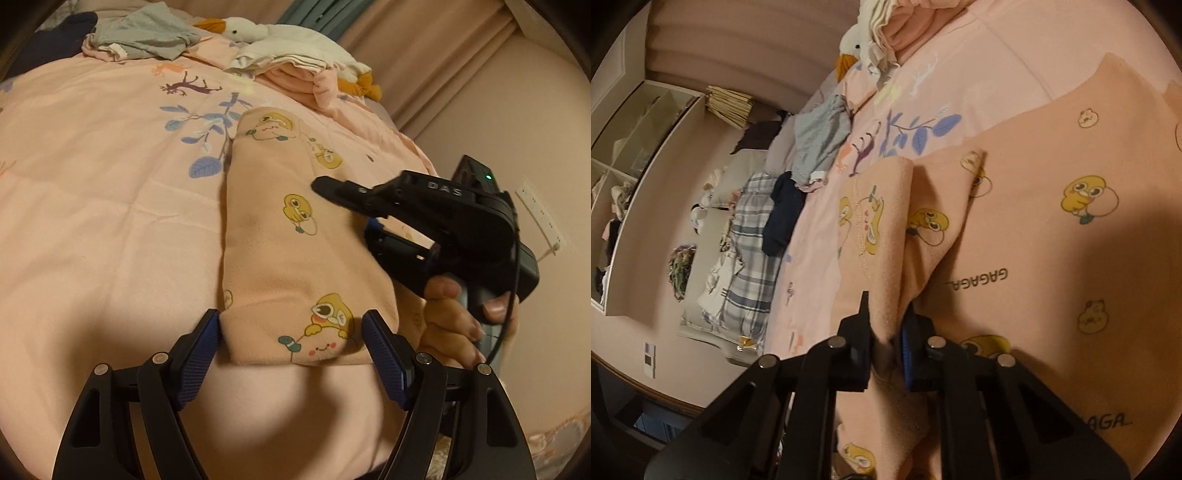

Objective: Fold small clothes
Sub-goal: 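Grasp the strip end with the left tool and fold it toward the right tool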

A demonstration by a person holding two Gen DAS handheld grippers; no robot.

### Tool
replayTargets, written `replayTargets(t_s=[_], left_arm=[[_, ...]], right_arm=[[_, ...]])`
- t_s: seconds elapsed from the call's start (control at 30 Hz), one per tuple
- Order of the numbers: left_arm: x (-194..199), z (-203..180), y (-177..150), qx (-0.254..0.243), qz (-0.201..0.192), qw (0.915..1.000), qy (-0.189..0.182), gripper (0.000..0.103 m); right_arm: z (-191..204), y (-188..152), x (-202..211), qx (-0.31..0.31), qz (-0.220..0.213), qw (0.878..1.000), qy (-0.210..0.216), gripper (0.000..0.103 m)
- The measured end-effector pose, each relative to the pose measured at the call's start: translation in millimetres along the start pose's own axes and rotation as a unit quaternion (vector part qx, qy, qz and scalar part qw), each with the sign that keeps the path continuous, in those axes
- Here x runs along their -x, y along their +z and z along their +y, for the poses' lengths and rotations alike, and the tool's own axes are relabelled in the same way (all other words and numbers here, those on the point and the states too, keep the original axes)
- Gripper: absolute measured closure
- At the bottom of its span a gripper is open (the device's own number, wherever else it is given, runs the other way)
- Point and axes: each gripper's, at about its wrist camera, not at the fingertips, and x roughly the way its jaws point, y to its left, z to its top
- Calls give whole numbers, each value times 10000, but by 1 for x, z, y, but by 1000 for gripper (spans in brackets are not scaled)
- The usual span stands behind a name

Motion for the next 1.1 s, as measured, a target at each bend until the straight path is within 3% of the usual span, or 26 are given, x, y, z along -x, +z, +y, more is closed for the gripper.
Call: replayTargets(t_s=[0.17, 0.27, 0.43, 0.57, 0.6, 0.67, 0.7, 0.73, 0.83, 0.93, 1.1], left_arm=[[1, 4, 0, 63, -22, 10000, -20, 26], [2, -2, -4, -174, -33, 9997, 159, 26], [-3, -13, -11, -640, -73, 9966, 507, 26], [-5, -17, -14, -858, -104, 9938, 698, 26], [-5, -16, -14, -846, -105, 9940, 688, 26], [-4, -13, -13, -759, -84, 9952, 607, 26], [-3, -10, -12, -682, -70, 9962, 536, 26], [-2, -8, -12, -619, -58, 9969, 476, 26], [0, -5, -10, -535, -25, 9979, 372, 26], [1, -11, -12, -647, 37, 9972, 367, 26], [-10, -28, -21, -1113, 66, 9913, 698, 26]], right_arm=[[7, -1, 4, 111, -18, 9994, -325, 78], [2, 2, 12, 23, -76, 9985, -534, 60], [0, 3, 27, 233, -223, 9936, -1082, 50], [2, -1, 9, 328, -38, 9954, -896, 50], [6, -2, 1, 425, 51, 9959, -792, 52], [11, -4, -11, 540, 178, 9962, -654, 67], [13, -5, -15, 569, 186, 9964, -602, 81], [14, -6, -19, 558, 187, 9969, -513, 85], [10, -2, -13, 323, 27, 9991, -272, 91], [4, 5, 3, 2, -186, 9995, 263, 92], [8, 8, 15, 52, -370, 9990, 264, 91]])
